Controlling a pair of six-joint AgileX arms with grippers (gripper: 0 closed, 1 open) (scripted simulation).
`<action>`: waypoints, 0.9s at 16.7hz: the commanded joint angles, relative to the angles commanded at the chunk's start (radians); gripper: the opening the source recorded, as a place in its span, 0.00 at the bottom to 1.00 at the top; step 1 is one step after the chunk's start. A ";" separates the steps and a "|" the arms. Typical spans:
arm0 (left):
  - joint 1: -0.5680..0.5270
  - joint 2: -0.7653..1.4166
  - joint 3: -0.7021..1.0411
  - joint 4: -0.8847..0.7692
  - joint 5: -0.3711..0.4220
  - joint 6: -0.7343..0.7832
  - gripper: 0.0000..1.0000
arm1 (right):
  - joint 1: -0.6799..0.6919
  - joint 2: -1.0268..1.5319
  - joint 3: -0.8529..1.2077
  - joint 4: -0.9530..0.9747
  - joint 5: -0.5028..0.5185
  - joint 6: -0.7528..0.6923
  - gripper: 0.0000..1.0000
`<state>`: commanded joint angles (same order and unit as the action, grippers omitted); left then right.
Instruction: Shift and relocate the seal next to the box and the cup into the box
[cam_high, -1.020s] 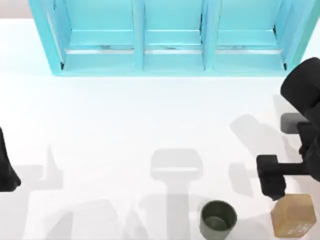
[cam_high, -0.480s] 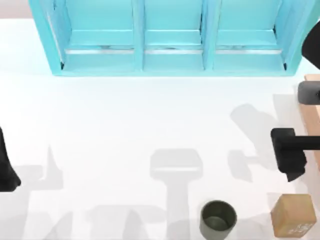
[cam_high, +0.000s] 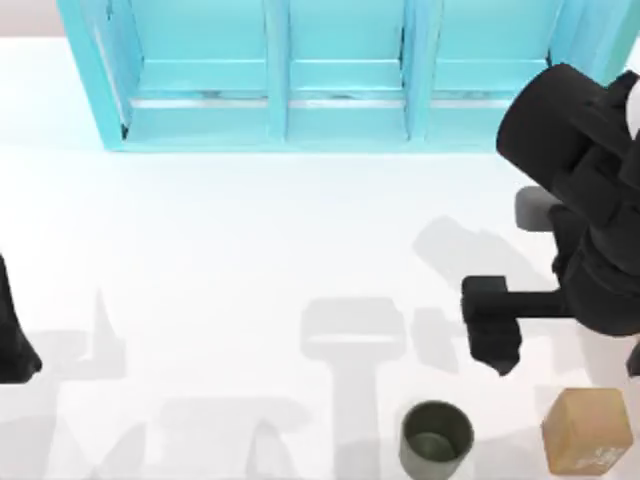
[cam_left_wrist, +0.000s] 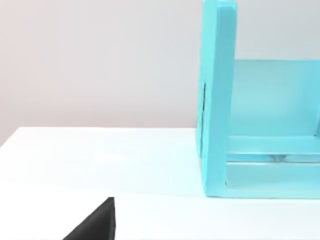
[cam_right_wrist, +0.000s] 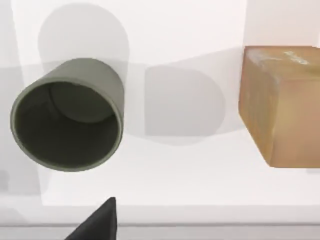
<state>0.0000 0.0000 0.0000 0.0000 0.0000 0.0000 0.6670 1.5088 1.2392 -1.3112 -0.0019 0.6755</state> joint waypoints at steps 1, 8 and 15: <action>0.000 0.000 0.000 0.000 0.000 0.000 1.00 | 0.046 0.019 -0.006 0.041 0.000 0.046 1.00; 0.000 0.000 0.000 0.000 0.000 0.000 1.00 | 0.166 0.115 -0.036 0.163 0.000 0.168 1.00; 0.000 0.000 0.000 0.000 0.000 0.000 1.00 | 0.166 0.165 -0.138 0.314 0.000 0.170 1.00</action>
<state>0.0000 0.0000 0.0000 0.0000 0.0000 0.0000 0.8333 1.6737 1.1015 -0.9970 -0.0016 0.8450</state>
